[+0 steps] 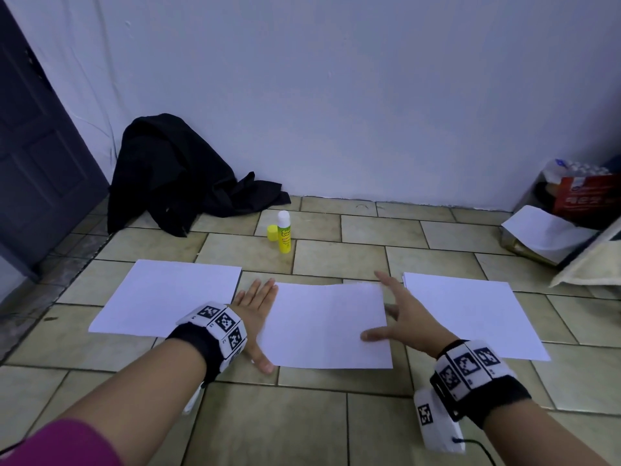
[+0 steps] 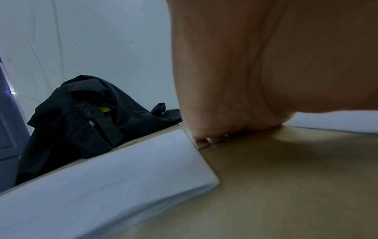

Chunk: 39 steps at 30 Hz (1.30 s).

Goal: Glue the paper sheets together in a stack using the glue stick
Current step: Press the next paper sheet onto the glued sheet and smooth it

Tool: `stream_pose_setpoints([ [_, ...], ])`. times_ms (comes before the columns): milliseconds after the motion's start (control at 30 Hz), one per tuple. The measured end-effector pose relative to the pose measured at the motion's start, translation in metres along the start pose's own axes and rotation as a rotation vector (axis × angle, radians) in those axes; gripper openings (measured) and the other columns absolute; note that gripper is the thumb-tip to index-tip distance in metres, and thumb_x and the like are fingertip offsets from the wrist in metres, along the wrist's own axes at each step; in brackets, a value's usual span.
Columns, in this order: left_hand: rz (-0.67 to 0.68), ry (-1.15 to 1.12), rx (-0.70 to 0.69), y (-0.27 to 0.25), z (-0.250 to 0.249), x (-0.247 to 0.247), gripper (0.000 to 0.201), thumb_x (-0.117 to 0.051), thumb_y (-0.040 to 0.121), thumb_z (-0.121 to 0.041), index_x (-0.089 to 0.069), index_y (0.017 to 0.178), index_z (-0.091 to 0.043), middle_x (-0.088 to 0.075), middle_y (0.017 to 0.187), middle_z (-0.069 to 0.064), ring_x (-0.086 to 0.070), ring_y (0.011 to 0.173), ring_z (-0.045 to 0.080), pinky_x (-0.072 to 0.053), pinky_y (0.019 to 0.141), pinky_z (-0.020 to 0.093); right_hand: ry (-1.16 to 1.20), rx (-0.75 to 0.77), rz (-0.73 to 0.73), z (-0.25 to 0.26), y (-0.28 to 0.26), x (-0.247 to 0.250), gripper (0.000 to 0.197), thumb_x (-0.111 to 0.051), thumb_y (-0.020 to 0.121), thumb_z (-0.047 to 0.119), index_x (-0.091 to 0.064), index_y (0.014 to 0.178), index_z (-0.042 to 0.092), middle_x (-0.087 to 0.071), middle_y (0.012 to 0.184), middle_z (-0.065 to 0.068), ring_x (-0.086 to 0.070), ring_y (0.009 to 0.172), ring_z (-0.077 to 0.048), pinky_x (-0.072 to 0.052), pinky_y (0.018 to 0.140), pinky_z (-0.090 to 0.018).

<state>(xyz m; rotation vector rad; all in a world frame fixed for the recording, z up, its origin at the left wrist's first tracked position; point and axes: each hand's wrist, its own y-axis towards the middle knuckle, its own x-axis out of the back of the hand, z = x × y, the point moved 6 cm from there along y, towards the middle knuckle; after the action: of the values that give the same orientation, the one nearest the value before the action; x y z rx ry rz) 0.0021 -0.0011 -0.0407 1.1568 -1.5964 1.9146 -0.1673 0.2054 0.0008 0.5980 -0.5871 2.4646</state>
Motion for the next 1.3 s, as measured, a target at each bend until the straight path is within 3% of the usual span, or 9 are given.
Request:
stream_pose_setpoints([
  [67,-0.001,0.007,0.007,0.001,0.001,0.0,0.148,-0.074,0.061,-0.069,0.035,0.141,-0.01,0.041,0.15,0.004,0.036,0.138,0.025,0.014,0.116,0.04,0.252,0.004,-0.095,0.0,-0.008,0.003,0.084,-0.086,0.064,0.008,-0.041,0.126,0.042,-0.034,0.139,0.009,-0.063,0.106,-0.026,-0.053,0.09,-0.033],
  [233,-0.002,-0.006,0.006,0.002,0.002,-0.001,0.148,-0.075,0.061,-0.069,0.035,0.142,-0.01,0.04,0.15,0.003,0.036,0.139,0.024,0.015,0.116,0.039,0.378,-0.062,0.012,-0.01,-0.017,-0.015,0.039,-0.079,0.074,0.005,-0.068,0.107,0.023,-0.06,0.123,-0.001,-0.064,0.104,-0.022,-0.057,0.083,-0.033],
  [633,0.009,-0.032,0.009,0.0,0.001,-0.002,0.142,-0.069,0.069,-0.069,0.04,0.134,-0.008,0.043,0.148,0.008,0.038,0.137,0.024,0.017,0.114,0.039,0.119,-0.077,-0.062,-0.018,-0.025,0.008,0.037,-0.071,0.081,0.001,-0.071,0.11,0.024,-0.066,0.114,0.008,-0.061,0.103,-0.007,-0.045,0.092,-0.017],
  [767,0.026,0.007,0.035,0.003,0.002,-0.001,0.143,-0.068,0.066,-0.072,0.037,0.139,-0.008,0.043,0.148,0.008,0.038,0.137,0.024,0.014,0.117,0.041,0.206,-0.028,-0.187,-0.01,-0.03,0.045,0.038,-0.065,0.083,-0.008,-0.067,0.115,0.012,-0.065,0.108,0.0,-0.061,0.071,0.005,-0.042,0.056,-0.005],
  [867,0.023,0.044,0.045,0.005,0.001,-0.002,0.144,-0.066,0.064,-0.075,0.035,0.141,-0.007,0.042,0.149,0.009,0.036,0.138,0.025,0.012,0.117,0.042,0.248,0.014,-0.293,-0.003,-0.021,0.077,0.042,-0.06,0.085,-0.011,-0.062,0.12,0.012,-0.066,0.086,0.001,-0.053,0.047,0.007,-0.037,0.046,-0.006],
  [933,0.013,0.047,0.052,0.006,0.002,-0.002,0.144,-0.062,0.062,-0.081,0.034,0.142,-0.008,0.041,0.149,0.009,0.035,0.139,0.025,0.011,0.118,0.043,0.252,0.012,-0.335,-0.002,-0.006,0.095,0.041,-0.058,0.087,-0.011,-0.06,0.121,0.013,-0.064,0.064,0.012,-0.049,0.043,0.003,-0.038,0.047,-0.008],
  [1100,-0.017,0.004,0.102,0.008,0.001,0.001,0.129,-0.025,0.054,-0.082,0.025,0.148,-0.01,0.033,0.154,0.006,0.027,0.143,0.023,0.007,0.119,0.04,0.16,-0.043,-0.405,-0.006,0.052,0.127,0.042,-0.059,0.088,-0.007,-0.062,0.124,0.014,-0.064,0.099,-0.007,-0.053,0.072,-0.011,-0.045,0.059,-0.01],
  [1167,-0.023,0.005,0.108,0.009,0.001,0.001,0.128,-0.029,0.058,-0.084,0.023,0.148,-0.01,0.032,0.155,0.006,0.025,0.144,0.023,0.007,0.119,0.039,0.094,-0.079,-0.383,-0.011,0.074,0.132,0.039,-0.061,0.088,-0.002,-0.066,0.119,0.021,-0.066,0.075,-0.002,-0.05,0.056,-0.003,-0.043,0.057,-0.009],
  [1300,-0.002,-0.013,0.095,0.009,0.001,0.0,0.117,-0.047,0.081,-0.075,0.025,0.148,-0.01,0.034,0.153,0.005,0.028,0.143,0.022,0.008,0.119,0.04,0.003,-0.147,-0.329,-0.021,0.111,0.132,0.038,-0.062,0.087,0.0,-0.067,0.12,0.019,-0.062,0.076,-0.004,-0.048,0.063,-0.014,-0.047,0.065,-0.016],
])
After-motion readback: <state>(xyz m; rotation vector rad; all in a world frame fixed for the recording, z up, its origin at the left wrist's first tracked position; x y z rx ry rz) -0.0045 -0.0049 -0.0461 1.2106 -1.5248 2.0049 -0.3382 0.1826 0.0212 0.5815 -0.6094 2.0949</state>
